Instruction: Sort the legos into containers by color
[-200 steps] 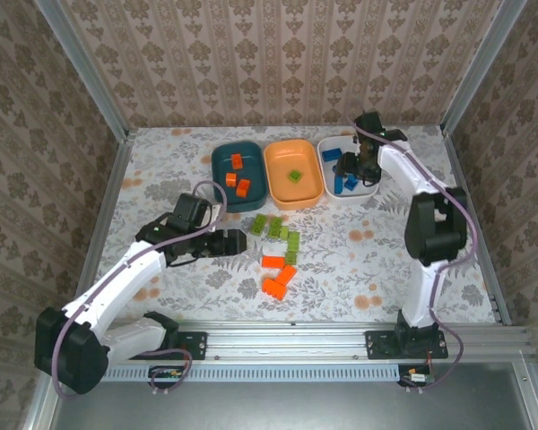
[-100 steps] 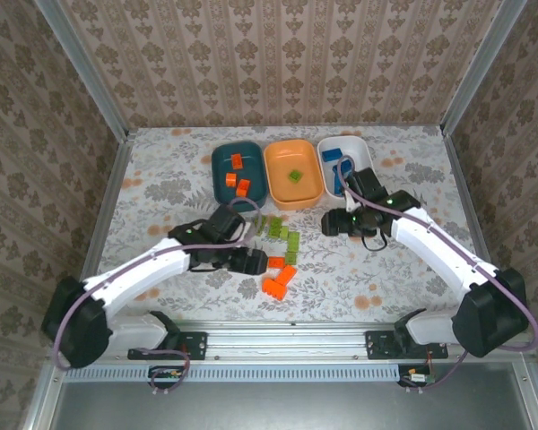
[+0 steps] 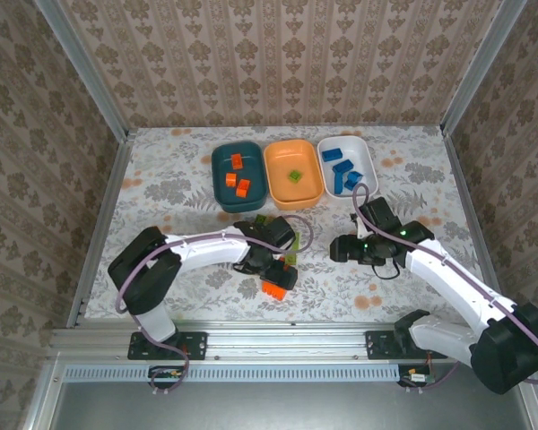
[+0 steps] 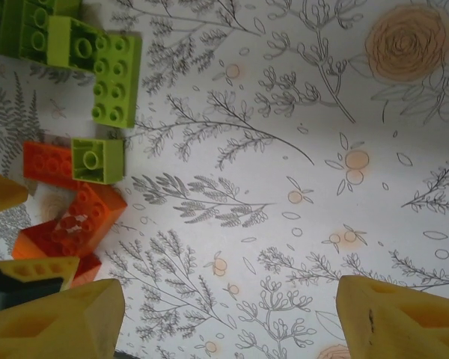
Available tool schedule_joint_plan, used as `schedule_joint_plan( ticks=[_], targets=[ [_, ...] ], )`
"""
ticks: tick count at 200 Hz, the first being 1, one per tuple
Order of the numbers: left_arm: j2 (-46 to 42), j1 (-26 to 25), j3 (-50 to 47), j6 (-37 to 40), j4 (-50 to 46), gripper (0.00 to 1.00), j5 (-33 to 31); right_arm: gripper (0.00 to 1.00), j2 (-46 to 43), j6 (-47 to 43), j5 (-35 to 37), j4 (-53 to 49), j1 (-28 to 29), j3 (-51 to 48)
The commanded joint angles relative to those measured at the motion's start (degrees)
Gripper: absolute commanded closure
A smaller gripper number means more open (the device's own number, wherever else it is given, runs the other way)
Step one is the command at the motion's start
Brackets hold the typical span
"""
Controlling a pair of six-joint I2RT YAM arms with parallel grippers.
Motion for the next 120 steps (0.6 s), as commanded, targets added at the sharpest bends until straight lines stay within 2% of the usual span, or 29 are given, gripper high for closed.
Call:
schedule_joint_plan(
  ticks=[1,56,120],
  targets=[
    [1.4,-1.0,2.5,1.9,-4.1,0.05,-1.5,0.23,-1.6,1.6,-1.3,1.1,0.3,-1.6],
    [3.6,-4.3,3.1,1.8,-5.5,0.04,-0.8,0.22,-1.8,2.5,-1.5,2.4,0.4,-3.1],
    [3.1,-5.6,3.0,1.3,-5.9,0.02,-0.1,0.19,-3.0,3.9,-2.4,3.1,0.5,-4.2]
  ],
)
